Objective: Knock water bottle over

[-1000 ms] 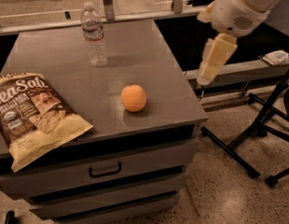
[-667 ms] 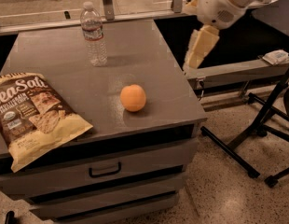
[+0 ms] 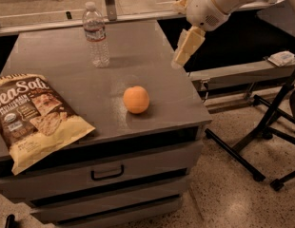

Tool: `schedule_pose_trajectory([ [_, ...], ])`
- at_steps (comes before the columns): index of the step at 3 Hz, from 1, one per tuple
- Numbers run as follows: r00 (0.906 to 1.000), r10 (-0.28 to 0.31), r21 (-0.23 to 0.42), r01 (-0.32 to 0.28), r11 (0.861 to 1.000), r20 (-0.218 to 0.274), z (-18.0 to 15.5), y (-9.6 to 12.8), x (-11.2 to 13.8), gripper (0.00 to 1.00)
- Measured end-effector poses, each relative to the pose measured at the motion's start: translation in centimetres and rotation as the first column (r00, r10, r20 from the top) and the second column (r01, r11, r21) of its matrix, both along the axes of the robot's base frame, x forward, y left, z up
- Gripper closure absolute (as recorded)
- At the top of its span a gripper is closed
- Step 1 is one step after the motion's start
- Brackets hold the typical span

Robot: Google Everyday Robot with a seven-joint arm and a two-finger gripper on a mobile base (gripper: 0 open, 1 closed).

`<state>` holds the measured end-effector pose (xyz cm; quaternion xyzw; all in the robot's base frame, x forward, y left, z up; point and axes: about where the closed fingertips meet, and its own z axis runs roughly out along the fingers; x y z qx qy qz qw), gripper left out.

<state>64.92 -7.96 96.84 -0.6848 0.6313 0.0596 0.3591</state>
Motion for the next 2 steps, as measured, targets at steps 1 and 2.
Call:
schedule_pose_trajectory([
  [1, 1.0, 0.0, 0.0, 0.0, 1.0, 0.0, 0.0, 0.0, 0.0, 0.0],
  [2, 1.0, 0.006, 0.043, -0.006, 0.999, -0.001, -1.2, 0.8, 1.4, 0.0],
])
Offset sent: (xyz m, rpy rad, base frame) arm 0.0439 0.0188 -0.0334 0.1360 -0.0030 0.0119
